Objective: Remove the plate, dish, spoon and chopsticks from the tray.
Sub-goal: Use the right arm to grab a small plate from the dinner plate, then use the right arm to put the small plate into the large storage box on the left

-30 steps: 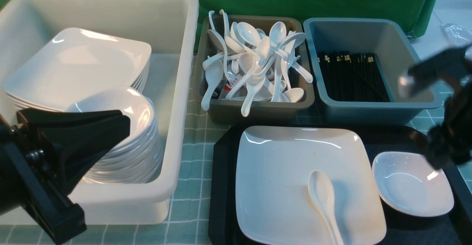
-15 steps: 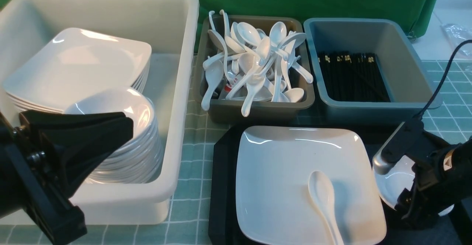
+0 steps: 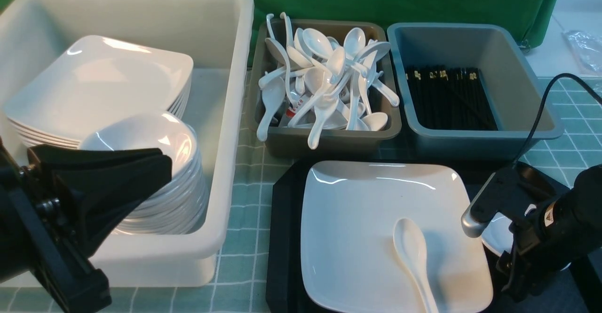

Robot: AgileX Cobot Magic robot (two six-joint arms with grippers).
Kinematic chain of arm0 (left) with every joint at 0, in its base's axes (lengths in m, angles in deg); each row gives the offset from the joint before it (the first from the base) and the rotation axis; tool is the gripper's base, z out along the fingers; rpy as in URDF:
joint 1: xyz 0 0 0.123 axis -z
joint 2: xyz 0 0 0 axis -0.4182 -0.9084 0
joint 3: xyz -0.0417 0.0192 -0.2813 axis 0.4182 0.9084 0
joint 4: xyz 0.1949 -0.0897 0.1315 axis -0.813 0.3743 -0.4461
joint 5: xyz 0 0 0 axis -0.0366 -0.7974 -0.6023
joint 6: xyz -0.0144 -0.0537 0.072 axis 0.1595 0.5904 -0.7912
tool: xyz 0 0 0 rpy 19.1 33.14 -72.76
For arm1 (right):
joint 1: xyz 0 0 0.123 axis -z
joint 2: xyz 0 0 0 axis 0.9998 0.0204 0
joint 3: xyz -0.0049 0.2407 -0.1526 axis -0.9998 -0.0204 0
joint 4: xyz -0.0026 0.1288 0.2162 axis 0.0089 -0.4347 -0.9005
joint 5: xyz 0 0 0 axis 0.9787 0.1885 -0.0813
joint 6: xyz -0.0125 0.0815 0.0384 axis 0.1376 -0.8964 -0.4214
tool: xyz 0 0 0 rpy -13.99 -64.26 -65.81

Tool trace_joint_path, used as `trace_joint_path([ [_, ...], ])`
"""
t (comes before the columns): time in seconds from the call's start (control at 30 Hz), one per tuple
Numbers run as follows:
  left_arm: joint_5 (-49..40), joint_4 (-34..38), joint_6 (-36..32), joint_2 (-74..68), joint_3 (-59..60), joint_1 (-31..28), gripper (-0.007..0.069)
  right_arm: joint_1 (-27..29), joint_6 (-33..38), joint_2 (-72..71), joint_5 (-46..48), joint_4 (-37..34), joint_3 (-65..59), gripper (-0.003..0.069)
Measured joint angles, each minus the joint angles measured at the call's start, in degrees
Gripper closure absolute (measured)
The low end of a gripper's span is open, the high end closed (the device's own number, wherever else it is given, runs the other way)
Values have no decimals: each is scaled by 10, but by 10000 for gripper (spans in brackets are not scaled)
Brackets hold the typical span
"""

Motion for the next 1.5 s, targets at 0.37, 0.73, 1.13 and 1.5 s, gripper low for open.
trace_joint_path([
  [0.37, -1, -4, -1, 0, 0, 0, 607, -1, 40, 3, -6, -1, 0, 351],
  [0.73, -17, -6, -1, 0, 0, 0, 607, -42, -18, -92, 64, 14, 5, 575],
  [1.13, -62, -171, 192, 8, -67, 0, 607, -258, -186, -240, 224, 7, 221, 604],
  [1.5, -204, -531, 529, 178, -132, 0, 607, -458, -112, 70, 218, 4, 574, 604],
])
